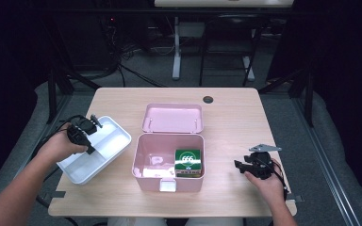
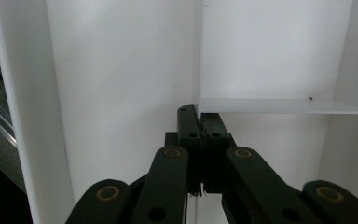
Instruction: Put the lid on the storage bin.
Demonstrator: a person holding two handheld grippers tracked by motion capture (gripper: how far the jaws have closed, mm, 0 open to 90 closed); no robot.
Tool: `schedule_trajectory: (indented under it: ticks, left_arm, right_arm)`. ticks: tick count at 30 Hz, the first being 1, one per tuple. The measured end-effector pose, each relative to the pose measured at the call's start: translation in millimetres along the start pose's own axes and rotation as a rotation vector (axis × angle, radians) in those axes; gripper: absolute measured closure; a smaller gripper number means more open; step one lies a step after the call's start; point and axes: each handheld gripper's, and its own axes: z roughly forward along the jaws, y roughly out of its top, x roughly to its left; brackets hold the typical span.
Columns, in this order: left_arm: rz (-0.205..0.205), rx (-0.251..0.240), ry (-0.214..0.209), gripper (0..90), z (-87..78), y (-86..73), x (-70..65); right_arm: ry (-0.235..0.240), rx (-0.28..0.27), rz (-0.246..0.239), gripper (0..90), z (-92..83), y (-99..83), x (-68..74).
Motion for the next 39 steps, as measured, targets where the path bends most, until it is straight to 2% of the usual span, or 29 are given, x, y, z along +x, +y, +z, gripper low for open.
schedule_trajectory:
  ticks: [3, 8, 10, 14, 16, 19, 24, 31, 35, 39]
  left_arm:
    - [0.030, 0.006, 0.008, 89.4, -10.5, 1.5, -3.3]
    - [0.110, 0.014, 0.025, 89.4, -26.2, 5.5, -11.3]
    - [0.176, 0.014, 0.040, 89.4, -34.0, 8.6, -17.2]
    - [0.257, 0.007, 0.039, 89.4, -46.2, 15.1, -27.8]
    - [0.312, 0.016, 0.058, 89.4, -50.5, 19.3, -34.1]
    - [0.360, 0.021, 0.066, 89.4, -54.6, 26.6, -43.5]
    - [0.424, 0.027, 0.059, 89.3, -56.5, 38.2, -56.9]
    - [0.475, 0.013, 0.058, 89.4, -59.3, 53.9, -71.6]
    - [0.522, 0.025, 0.040, 89.4, -58.9, 64.7, -83.0]
    - [0.573, 0.010, 0.035, 89.4, -57.3, 73.9, -97.6]
  right_arm:
    - [0.001, 0.005, 0.003, 49.8, 0.3, -0.1, 0.1]
    - [0.004, 0.008, 0.007, 49.8, 1.0, -0.5, -0.4]
    - [0.005, 0.008, 0.008, 49.8, 0.9, -0.6, -0.5]
    - [0.006, 0.007, 0.008, 49.8, 1.5, -0.9, -0.6]
    - [0.006, 0.009, 0.006, 49.7, 1.5, -0.9, -0.5]
    - [0.006, 0.010, 0.007, 49.6, 1.8, -1.0, -1.1]
    - [0.008, 0.015, 0.012, 49.5, 1.9, -1.3, -1.4]
    - [0.006, 0.018, 0.021, 49.4, 2.2, -2.0, -3.3]
    - [0.009, 0.020, 0.025, 49.3, 1.9, -2.0, -4.2]
    - [0.009, 0.018, 0.020, 49.3, 2.3, -2.4, -4.9]
